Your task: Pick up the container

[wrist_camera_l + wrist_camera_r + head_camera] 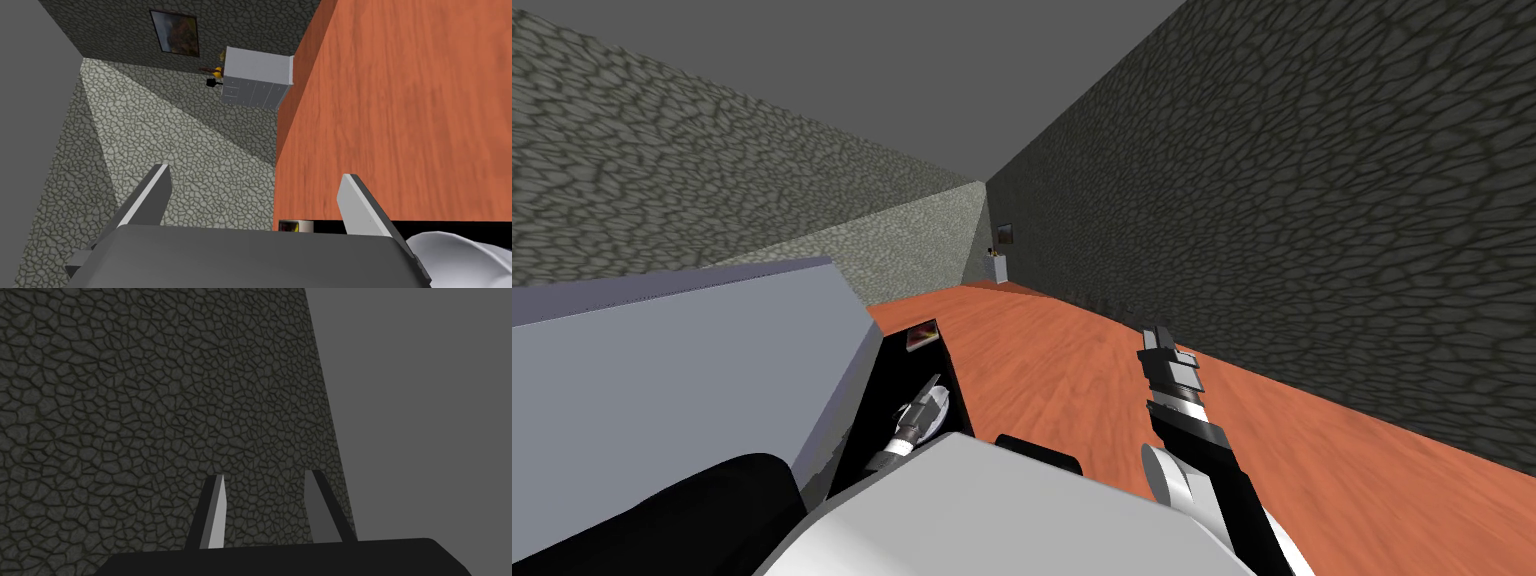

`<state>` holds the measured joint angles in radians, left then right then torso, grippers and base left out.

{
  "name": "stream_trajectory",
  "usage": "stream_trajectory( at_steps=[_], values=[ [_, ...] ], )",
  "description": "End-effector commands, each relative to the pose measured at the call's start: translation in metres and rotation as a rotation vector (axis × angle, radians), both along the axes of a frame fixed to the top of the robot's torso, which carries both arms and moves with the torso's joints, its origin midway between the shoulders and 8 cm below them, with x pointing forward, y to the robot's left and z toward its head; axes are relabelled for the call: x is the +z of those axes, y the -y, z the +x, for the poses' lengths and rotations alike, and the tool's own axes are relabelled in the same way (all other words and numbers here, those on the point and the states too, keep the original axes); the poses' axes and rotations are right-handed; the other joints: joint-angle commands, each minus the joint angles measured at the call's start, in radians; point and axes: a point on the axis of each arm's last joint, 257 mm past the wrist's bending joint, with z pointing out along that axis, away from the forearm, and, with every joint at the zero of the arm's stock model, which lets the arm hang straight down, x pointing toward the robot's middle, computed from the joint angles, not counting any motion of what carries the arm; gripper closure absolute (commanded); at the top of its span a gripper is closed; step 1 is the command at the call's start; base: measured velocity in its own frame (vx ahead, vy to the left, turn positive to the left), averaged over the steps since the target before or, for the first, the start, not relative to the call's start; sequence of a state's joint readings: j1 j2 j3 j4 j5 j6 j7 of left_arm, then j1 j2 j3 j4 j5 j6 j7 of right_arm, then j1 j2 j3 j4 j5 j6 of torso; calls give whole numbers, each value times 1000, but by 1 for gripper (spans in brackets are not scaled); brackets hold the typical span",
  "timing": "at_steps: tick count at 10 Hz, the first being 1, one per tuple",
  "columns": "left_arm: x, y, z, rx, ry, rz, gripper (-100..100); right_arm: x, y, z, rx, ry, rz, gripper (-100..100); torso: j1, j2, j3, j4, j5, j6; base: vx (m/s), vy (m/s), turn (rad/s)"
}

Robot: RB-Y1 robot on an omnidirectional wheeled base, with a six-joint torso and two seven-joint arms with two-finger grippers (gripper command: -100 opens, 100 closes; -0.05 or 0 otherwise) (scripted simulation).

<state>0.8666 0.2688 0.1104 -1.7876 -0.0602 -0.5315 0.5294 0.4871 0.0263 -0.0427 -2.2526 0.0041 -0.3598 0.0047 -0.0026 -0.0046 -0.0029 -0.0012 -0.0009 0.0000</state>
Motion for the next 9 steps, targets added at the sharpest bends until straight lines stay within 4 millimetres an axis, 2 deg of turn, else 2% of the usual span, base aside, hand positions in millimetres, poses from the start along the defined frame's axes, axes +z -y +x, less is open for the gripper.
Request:
stream_trajectory(
  at_steps=[1, 2, 3, 4, 5, 6, 7, 9],
  values=[
    [-22, -7, -20, 14, -65, -36, -100, 0, 0, 0, 0, 0, 0, 0, 0, 0, 0, 0, 0, 0, 82, -21, -44],
    [-41, -13, -38, 25, -125, -52, -100, 0, 0, 0, 0, 0, 0, 0, 1, 0, 0, 0, 0, 0, 145, -8, -59],
    [-41, -13, -38, 27, -123, -66, -100, 0, 0, 0, 0, 0, 0, 0, 2, -3, -2, 0, 0, 0, 124, -11, -27],
    [-59, -17, -56, 40, -180, -92, -100, 0, 0, 0, 0, 0, 0, 0, 2, -3, -2, -1, 1, 0, 103, -28, -51],
    [-59, -17, -56, 41, -180, -96, -100, 0, 0, 0, 0, 0, 0, 0, 1, -2, -1, 0, 0, 0, 68, -24, -18],
    [-76, -22, -76, 56, -237, -126, -100, 0, 0, 0, 0, 0, 0, 0, 1, 0, 0, 0, 0, 0, 67, -7, -42],
    [-76, -22, -76, 56, -237, -126, -100, 0, 0, 0, 0, 0, 0, 0, 2, 1, 0, 0, 0, 0, 67, 0, -24],
    [-105, -28, -116, 84, -345, -172, -100, 0, 0, 0, 0, 0, 0, 0, 2, 0, 0, 0, 0, 0, 116, -7, -65]
  ],
)
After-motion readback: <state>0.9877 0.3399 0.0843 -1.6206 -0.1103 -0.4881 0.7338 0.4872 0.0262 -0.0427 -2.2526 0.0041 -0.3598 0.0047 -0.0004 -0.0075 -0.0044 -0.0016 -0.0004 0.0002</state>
